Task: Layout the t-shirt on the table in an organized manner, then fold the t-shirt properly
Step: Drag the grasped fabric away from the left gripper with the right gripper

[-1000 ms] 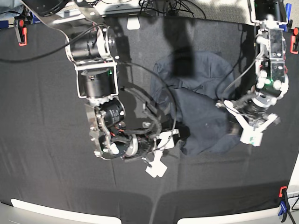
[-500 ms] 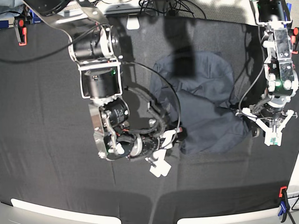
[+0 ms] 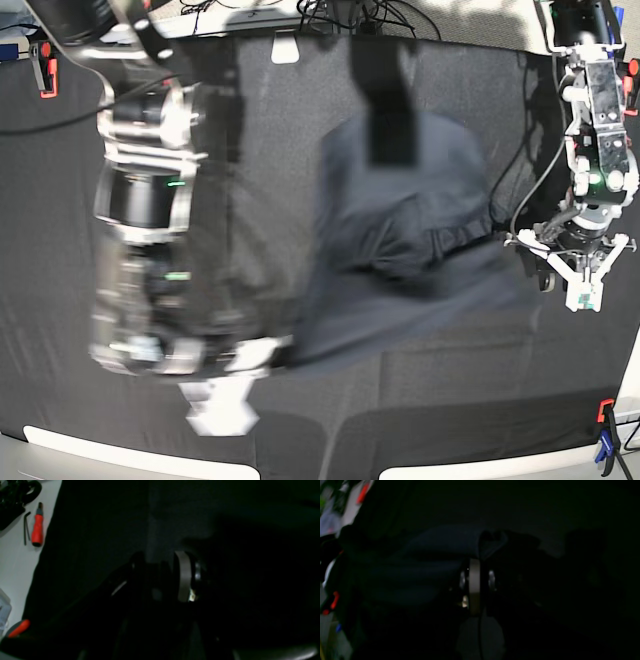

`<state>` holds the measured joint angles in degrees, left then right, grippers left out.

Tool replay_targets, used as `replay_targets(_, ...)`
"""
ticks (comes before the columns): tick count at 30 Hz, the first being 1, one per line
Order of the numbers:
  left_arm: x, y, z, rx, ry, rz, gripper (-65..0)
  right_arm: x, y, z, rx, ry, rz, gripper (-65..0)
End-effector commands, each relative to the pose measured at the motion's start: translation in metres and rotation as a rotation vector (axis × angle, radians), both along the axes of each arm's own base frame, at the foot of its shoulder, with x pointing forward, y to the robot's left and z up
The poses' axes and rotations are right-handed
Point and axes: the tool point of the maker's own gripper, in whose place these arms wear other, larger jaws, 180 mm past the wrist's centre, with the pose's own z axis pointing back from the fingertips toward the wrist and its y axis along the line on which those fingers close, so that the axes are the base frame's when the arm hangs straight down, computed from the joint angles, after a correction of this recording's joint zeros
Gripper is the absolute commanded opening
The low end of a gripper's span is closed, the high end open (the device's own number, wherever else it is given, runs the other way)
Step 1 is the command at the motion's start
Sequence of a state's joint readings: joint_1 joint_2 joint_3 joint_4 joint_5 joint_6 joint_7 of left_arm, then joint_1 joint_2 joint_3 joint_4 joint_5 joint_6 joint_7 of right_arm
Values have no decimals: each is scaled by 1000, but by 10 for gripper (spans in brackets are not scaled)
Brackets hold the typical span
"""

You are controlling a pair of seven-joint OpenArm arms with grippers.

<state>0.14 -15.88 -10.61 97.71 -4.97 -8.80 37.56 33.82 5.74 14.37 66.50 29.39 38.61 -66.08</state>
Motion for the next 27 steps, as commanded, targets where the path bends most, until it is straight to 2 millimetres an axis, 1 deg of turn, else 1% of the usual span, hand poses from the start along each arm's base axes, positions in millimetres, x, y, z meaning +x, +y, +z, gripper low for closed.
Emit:
replay_targets(1, 9, 2, 18, -5, -61, 3, -469, 14, -14, 32, -1, -99, -15, -650)
replay_targets(5, 9, -7, 18, -87, -67, -11, -469, 14, -73, 36, -69, -106, -102, -650)
replay_targets(9, 9, -16, 19, -153, -70, -33, -469, 8, -133, 44, -176, -108, -172, -650)
replay_targets(11, 9, -20, 19, -177, -70, -51, -469, 3, -163, 50, -230, -109, -208, -650)
replay_targets(14, 8, -36, 20, -239, -61, -116, -469, -7, -208, 62, -315, -110, -263, -650)
replay_targets(17, 8, -50, 25, -303, -76, -173, -469, -18, -250, 78, -395, -111, -316, -650)
replay_targets(20, 7, -57, 28, -346, -86, -201, -469, -31, -286, 95, -467, -112, -364, -650)
replay_targets(23, 7, -60, 30, -373, -92, -208, -469, -44, -317, 112, -535, -111, -409, -650)
replay_targets(25, 7, -61, 31, -383, -94, -210, -469, -53, -337, 121, -592, -102, -440, -650)
replay_targets(27, 7, -63, 32, -401, -98, -213, -469, -60, -351, 128, -633, -94, -464, -650)
